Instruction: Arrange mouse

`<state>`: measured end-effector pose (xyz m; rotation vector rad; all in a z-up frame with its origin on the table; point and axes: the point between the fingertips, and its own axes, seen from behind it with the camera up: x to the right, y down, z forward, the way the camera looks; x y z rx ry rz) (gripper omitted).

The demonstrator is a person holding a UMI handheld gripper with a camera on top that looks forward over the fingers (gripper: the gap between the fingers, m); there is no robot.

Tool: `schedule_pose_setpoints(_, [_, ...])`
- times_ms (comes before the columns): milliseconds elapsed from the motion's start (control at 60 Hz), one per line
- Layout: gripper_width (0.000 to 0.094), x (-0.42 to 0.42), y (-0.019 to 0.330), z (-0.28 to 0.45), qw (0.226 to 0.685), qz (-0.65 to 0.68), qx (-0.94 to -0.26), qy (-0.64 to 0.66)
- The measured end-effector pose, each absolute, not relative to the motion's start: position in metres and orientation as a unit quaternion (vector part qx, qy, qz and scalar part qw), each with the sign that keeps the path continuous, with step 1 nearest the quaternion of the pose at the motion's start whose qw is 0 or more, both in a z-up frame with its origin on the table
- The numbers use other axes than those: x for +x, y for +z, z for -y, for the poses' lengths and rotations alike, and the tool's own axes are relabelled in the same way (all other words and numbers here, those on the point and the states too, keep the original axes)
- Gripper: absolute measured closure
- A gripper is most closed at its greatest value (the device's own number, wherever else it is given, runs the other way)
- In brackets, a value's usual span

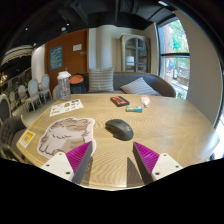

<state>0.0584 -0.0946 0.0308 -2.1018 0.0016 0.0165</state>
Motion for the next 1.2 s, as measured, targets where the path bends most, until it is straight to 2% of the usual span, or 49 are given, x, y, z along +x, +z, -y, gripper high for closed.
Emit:
schedule_pose_setpoints(317, [0.0109,0.098,-0.004,-0.013,0.43,0.016,-0.902,-0.001])
schedule_pose_setpoints(450, [0.0128,0.109,-0.007,-0.044,0.433,-0.008,-0.901,0.008])
schedule_pose_setpoints(500, [0.0189,0.113,-0.009,-0.054,0.434,-0.018,-0.901,0.008])
schedule_pose_setpoints(567, [0.0345,0.113,-0.012,-0.062,0.432,-0.028,-0.901,0.019])
schedule_pose_setpoints(633, [0.0393,0.116,-0.009,-0.062,0.437,-0.026,-0.899,0.009])
schedule_pose_setpoints(750, [0.0509,0.129,0.0,-0.065,0.462,-0.044,-0.886,-0.026])
schedule_pose_setpoints(767, [0.0583,0.129,0.006,-0.068,0.469,-0.041,-0.882,-0.025])
schedule_pose_setpoints(783, [0.0583,0.129,0.011,-0.07,0.479,-0.044,-0.876,-0.026])
schedule_pose_setpoints(883, [0.0587,0.109,0.017,-0.054,0.468,-0.062,-0.881,0.011])
schedule_pose_setpoints(967, [0.0587,0.081,0.042,-0.041,0.49,-0.035,-0.871,0.017])
schedule_pose_setpoints(1083, [0.0587,0.008,0.084,-0.014,0.514,0.015,-0.858,0.01])
schedule_pose_setpoints(1200, [0.0589,-0.081,0.087,0.007,0.508,0.049,-0.859,0.044])
